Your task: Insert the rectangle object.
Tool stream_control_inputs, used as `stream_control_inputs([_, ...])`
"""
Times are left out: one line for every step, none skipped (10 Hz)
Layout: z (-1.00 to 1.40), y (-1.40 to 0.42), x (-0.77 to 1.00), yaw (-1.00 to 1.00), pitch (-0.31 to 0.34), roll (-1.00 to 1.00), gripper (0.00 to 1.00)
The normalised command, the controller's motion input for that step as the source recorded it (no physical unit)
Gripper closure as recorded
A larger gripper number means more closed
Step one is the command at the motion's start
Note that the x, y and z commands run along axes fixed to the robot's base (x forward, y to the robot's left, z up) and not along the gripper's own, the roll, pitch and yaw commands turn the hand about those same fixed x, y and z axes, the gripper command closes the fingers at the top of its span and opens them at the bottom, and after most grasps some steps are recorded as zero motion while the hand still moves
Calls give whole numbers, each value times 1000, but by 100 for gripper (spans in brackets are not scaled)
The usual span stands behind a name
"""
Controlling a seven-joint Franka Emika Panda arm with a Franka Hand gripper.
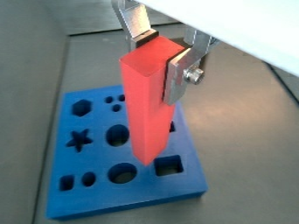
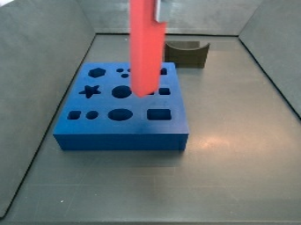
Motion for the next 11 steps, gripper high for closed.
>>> stream_control_inputs([-283,-103,454,-669,-39,47,100])
stream_control_inputs([-317,-69,234,-851,-23,64,100])
stream_control_inputs([-300,-23,0,-1000,-21,43,100])
stream_control_inputs([-274,-20,0,-1000,-7,34,100])
stream_control_inputs([-177,-29,0,-1000,-1,0,100])
stream_control_inputs([-129,-31,0,-1000,-3,0,100])
stream_control_inputs([-97,-29,0,-1000,-4,0,100])
stream_control_inputs([-57,-31,6,-1000,-10,0,100])
stream_control_inputs([-51,-51,226,-854,-10,0,100])
stream_control_inputs([-171,-334,497,-486,0,0,100])
stream_control_inputs([-203,-3,0,0,-66,0,100])
